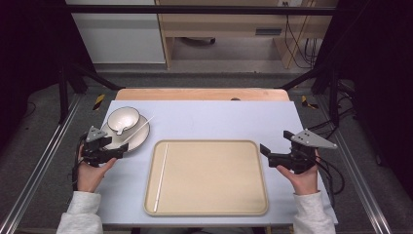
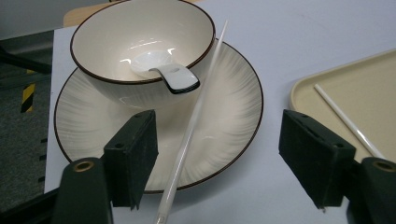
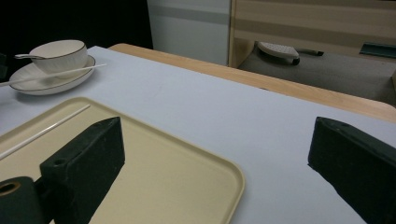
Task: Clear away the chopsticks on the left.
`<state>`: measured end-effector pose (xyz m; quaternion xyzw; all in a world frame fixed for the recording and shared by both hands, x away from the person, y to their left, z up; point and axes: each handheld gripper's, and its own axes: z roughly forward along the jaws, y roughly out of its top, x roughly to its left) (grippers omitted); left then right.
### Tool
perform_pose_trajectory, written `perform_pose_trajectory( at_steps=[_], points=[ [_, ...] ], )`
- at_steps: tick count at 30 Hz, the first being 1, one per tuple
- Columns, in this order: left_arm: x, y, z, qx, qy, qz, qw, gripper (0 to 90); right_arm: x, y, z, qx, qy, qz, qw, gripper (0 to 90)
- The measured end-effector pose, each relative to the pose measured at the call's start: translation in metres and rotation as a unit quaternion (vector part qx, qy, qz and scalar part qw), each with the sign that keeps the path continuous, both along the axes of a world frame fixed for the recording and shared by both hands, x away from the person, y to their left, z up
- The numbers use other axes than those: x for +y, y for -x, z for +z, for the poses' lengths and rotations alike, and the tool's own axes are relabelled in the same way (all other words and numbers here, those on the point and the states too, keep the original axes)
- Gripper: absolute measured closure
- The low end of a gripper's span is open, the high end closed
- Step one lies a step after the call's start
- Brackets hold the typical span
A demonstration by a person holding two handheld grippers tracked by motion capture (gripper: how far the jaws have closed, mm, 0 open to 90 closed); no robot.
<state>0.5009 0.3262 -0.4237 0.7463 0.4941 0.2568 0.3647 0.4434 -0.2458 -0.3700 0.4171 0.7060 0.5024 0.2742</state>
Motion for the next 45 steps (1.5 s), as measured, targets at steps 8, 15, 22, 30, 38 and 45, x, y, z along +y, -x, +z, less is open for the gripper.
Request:
perform_pose_trajectory(
  at_steps=[8,15,22,30,38,45],
  points=[
    [0.003,-0.025,-0.016,0.032,-0.027,-0.008,0.9991,38.2,0.002,-0.001,-0.001,0.004,0.002,-0.002,1.0000,4.3],
    [-0.001,-0.035,-0.026,0.045,-0.044,-0.014,0.9979,52.6,0.004,-0.003,-0.003,0.006,0.007,0.002,1.0000,4.3],
    [-0.002,-0.041,-0.031,0.052,-0.046,-0.022,0.9973,64.0,0.005,-0.003,-0.004,0.008,0.007,0.003,0.9999,4.3],
    [-0.004,-0.045,-0.034,0.061,-0.048,-0.030,0.9965,76.5,0.006,-0.004,-0.005,0.010,0.011,0.005,0.9999,4.3],
    [-0.005,-0.045,-0.034,0.065,-0.047,-0.044,0.9958,83.2,0.006,-0.004,-0.005,0.011,0.011,0.005,0.9999,4.3],
    [-0.010,-0.043,-0.032,0.069,-0.048,-0.047,0.9953,84.1,0.006,-0.004,-0.005,0.010,0.009,0.004,0.9999,4.3]
  ],
)
